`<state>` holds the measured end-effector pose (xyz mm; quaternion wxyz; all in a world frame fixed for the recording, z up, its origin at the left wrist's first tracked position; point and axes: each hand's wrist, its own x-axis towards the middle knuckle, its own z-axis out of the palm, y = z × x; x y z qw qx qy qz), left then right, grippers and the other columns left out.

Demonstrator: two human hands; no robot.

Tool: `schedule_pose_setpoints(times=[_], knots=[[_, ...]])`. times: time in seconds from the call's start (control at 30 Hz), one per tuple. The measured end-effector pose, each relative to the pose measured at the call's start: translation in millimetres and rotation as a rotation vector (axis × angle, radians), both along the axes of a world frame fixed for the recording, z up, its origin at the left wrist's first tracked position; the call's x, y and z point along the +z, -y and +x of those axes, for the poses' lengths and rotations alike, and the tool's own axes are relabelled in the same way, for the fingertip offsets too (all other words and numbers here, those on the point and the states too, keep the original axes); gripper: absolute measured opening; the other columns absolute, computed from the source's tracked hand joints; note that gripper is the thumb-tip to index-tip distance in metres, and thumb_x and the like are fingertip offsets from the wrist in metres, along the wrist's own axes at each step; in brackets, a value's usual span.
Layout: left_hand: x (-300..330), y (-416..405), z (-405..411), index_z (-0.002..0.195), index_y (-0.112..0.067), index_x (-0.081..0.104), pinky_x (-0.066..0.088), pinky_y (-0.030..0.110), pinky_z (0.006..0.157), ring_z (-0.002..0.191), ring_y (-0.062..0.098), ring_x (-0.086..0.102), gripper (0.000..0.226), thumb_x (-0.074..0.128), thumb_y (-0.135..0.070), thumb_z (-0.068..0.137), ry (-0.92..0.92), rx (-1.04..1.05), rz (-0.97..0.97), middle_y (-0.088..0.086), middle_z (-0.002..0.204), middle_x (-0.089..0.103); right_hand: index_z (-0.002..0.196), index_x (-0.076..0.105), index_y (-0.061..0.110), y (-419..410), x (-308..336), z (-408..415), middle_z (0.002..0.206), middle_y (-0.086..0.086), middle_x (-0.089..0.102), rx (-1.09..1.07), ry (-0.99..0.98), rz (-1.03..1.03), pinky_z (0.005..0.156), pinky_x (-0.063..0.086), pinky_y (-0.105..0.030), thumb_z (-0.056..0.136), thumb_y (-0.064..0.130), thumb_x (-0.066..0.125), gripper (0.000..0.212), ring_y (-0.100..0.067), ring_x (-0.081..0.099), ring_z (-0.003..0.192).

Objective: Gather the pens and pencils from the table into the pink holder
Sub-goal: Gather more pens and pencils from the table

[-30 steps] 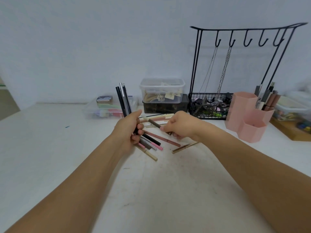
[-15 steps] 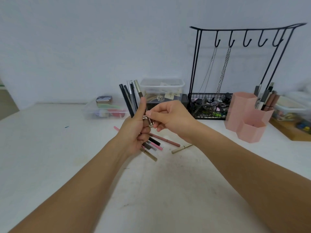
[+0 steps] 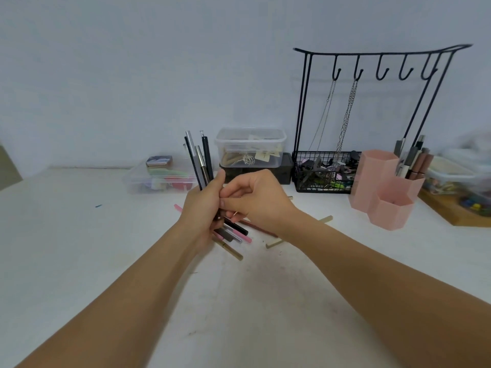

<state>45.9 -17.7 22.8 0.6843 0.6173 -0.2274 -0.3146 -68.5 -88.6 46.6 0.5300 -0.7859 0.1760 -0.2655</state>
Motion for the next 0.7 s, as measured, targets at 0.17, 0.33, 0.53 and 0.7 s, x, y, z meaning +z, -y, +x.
schedule_pose_setpoints(times=[0.17,0.33,0.53,0.7], knots=[[8,-8,12,0.064,-0.019,0.044,0.031,0.020,0.037,0.044,0.014,0.048,0.052,0.058,-0.057,0.096,-0.025,0.115,-0.015,0.000,0.050,0.046,0.082,0.077,0.021,15,-3,0,0.075,0.008,0.071,-0.127,-0.144,-0.317,0.067,0.054,-0.027,0.079,0.025,0.084,0.008,-0.002,0.059,0.063],[4,-10,27,0.070,-0.017,0.046,0.023,0.019,0.035,0.042,0.014,0.033,0.045,0.066,-0.050,0.093,-0.006,0.214,0.085,-0.002,0.048,0.038,0.088,0.078,0.021,3,-19,1,0.086,0.009,0.070,-0.062,-0.367,-0.512,0.061,0.045,-0.022,0.082,0.031,0.082,0.012,-0.002,0.059,0.071],[-2,-9,31,0.075,-0.017,0.049,0.023,0.015,0.033,0.041,0.011,0.032,0.035,0.071,-0.040,0.092,-0.023,0.232,0.171,-0.002,0.052,0.039,0.074,0.080,0.015,7,-19,1,0.067,0.004,0.070,-0.134,-0.467,-0.541,0.064,0.054,-0.027,0.085,0.016,0.076,0.012,-0.012,0.065,0.064],[-4,-8,28,0.076,-0.015,0.052,0.025,0.018,0.032,0.045,0.013,0.036,0.036,0.071,-0.041,0.091,-0.015,0.216,0.191,0.000,0.056,0.043,0.075,0.080,0.013,15,-15,1,0.074,-0.006,0.075,-0.136,-0.581,-0.566,0.071,0.060,-0.032,0.082,0.026,0.080,0.015,-0.019,0.071,0.074]])
